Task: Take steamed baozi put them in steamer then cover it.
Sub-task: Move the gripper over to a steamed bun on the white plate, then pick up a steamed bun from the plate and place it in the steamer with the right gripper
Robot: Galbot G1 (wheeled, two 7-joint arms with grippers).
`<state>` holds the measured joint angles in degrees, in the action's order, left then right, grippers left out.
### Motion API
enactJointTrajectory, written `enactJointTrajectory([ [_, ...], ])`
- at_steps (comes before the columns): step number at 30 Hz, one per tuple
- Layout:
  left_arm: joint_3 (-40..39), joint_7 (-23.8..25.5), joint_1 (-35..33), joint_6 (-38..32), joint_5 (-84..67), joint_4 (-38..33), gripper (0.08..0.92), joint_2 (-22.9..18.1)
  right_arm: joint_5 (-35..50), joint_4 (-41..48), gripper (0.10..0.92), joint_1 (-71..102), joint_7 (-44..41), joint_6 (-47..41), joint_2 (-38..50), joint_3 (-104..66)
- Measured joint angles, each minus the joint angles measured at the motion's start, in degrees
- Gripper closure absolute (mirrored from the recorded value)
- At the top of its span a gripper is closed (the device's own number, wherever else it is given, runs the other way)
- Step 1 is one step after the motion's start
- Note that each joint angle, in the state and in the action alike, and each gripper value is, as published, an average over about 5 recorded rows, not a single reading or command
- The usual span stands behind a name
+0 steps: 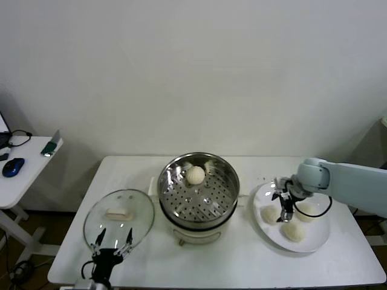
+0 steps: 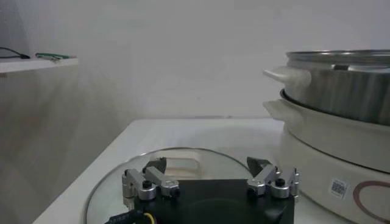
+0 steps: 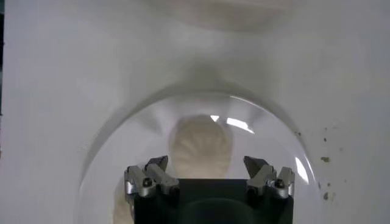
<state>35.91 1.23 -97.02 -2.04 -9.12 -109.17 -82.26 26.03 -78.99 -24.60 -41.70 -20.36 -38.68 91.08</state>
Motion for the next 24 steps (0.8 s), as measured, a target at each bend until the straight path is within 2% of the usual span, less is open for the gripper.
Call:
enactJointTrajectory([
  [6, -0.1, 0.0, 0.2, 0.0, 0.0, 0.2, 0.177, 0.0, -0.8, 1.2, 0.217, 1.9, 0.0, -0.4, -0.4, -1.3],
  [16, -0.2, 0.0, 0.5, 0.0, 0.0, 0.3, 0.177, 0.0, -1.3, 1.9, 0.361, 3.2, -0.4, -0.4, -0.8, -2.8],
  [24, -0.2, -0.1, 0.5, 0.0, 0.1, 0.2, 0.177, 0.0, 0.1, 0.7, 0.378, 0.3, -1.7, 0.7, -0.1, -1.5],
])
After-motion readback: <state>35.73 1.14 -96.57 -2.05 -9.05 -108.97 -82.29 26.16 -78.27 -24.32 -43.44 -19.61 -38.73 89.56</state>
